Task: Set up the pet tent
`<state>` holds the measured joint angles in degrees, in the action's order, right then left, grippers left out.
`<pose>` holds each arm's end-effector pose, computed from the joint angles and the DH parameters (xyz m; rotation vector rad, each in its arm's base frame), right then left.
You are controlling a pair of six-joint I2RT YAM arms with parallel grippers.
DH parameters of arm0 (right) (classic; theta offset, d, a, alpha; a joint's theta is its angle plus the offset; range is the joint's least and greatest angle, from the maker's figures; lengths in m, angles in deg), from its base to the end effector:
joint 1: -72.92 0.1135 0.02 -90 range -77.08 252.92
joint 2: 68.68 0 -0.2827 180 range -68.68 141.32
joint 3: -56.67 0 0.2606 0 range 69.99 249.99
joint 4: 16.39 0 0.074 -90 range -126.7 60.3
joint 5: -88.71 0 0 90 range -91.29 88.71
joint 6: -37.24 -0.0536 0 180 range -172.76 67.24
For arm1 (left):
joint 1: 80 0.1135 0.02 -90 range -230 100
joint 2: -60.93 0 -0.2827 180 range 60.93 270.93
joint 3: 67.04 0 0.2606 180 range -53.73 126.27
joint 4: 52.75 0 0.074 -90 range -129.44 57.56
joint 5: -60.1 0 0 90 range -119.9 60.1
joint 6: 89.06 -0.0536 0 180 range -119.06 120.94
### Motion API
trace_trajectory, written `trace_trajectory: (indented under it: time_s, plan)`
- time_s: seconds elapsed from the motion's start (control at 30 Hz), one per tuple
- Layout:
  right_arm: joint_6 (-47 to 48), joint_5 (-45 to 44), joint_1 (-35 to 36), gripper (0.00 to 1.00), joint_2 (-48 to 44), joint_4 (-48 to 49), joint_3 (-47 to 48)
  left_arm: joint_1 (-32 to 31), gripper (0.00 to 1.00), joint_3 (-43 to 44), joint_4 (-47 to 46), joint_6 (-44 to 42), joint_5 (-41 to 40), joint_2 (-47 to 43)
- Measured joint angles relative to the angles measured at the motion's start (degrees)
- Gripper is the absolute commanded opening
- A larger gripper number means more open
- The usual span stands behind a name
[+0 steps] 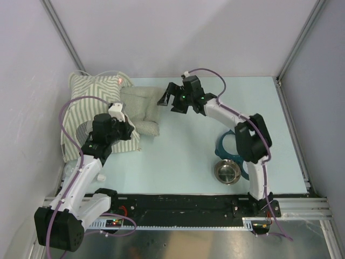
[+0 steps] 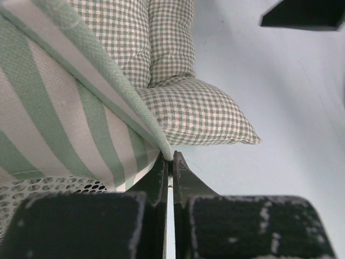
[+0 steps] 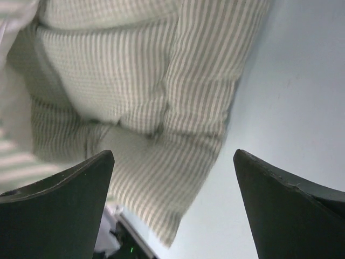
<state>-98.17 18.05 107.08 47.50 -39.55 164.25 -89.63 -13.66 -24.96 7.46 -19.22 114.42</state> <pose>0.4107 0.3001 0.2627 0.0082 2.3256 1.1284 0.2195 -0.0473 0.2809 0.1722 2.0614 -0.3658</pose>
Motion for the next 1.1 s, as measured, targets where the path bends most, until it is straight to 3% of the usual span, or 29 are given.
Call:
trace_trajectory:
  time_s: [0.3, 0.37, 0.43, 0.47, 0.53, 0.83, 1.1]
  plan:
    - [-3.72, -6.36, 0.96, 0.97, 20.74, 3.32, 16.24, -0.02, 0.00, 0.00, 0.02, -0.02, 0.15, 0.00]
    - [-5.18, -5.75, 1.25, 0.74, 24.98, 4.59, 19.43, -0.02, 0.00, 0.00, 0.00, -0.04, 0.35, 0.02]
    - [-6.23, -4.20, 1.40, 0.30, 27.67, 6.45, 21.31, -0.02, 0.00, 0.00, -0.09, -0.04, 0.61, 0.13]
    - [-6.80, -3.08, 1.46, 0.15, 28.68, 7.93, 21.86, -0.02, 0.00, 0.00, -0.17, -0.07, 0.74, 0.20]
    - [-7.39, -0.72, 1.70, 0.04, 29.46, 10.43, 22.08, -0.02, 0.00, 0.00, -0.26, -0.09, 1.09, 0.28]
    - [-5.33, 6.27, 2.80, 0.00, 23.82, 26.32, 14.53, 0.00, 0.00, 0.00, -0.44, -0.55, 1.31, 0.42]
    - [1.44, 15.43, 6.49, 0.00, 20.28, 35.45, 17.25, 0.00, 0.00, 0.00, -0.42, -0.55, 0.98, 0.39]
